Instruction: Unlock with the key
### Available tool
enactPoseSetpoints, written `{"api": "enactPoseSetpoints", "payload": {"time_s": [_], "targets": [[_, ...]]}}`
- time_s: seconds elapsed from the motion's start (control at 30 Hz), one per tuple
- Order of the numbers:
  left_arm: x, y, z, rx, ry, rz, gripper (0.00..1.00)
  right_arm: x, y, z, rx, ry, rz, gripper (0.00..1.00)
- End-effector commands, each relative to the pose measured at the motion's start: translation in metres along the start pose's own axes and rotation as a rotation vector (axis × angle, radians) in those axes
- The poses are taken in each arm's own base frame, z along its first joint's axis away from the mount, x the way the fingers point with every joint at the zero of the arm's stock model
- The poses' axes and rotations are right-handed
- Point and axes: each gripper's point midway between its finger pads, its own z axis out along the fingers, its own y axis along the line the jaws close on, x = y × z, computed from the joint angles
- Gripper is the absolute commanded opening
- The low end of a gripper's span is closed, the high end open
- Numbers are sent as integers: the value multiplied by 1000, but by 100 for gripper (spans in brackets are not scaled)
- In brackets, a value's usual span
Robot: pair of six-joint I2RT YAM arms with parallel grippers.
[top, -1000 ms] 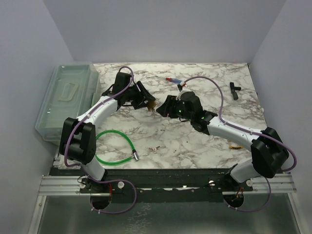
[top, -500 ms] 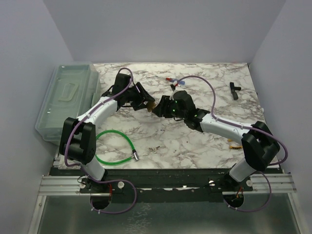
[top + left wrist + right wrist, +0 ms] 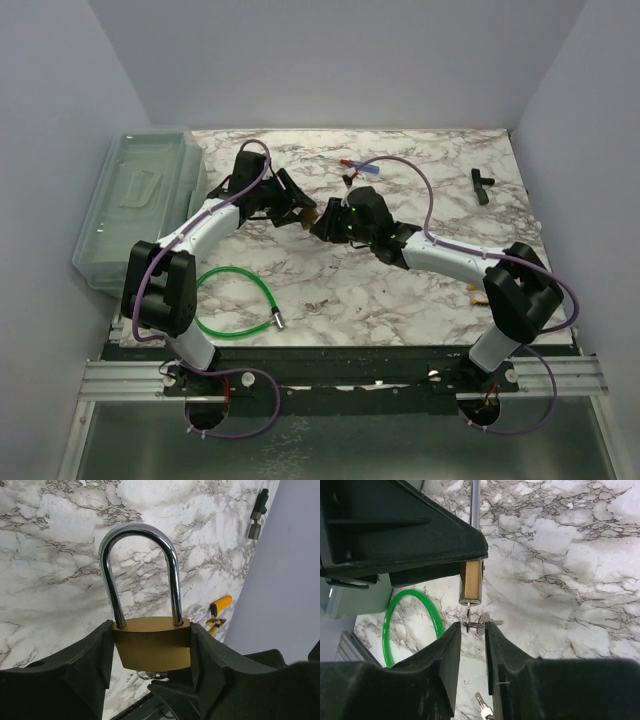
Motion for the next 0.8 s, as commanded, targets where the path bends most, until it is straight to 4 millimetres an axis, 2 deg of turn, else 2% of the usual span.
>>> {"api": "enactPoseSetpoints", "payload": {"time_s": [0.0,0.37,0.57,0.67,0.77], "targets": [[-4,-23,-10,94,-11,18,0,-8,8,7,-15,-30,-7,31],[-4,-24,-11,100,-10,20,0,-10,8,16,-14,-31,-12,27],[-4,-25,-12,104,-10,22,0,-7,6,19,-10,-25,-10,15],[-4,-25,-12,103,-14,24,0,-9,4,19,1,-33,-11,4],[-5,-26,-13,105,-15,28,0,-11,3,18,11,-45,-11,0]]}}
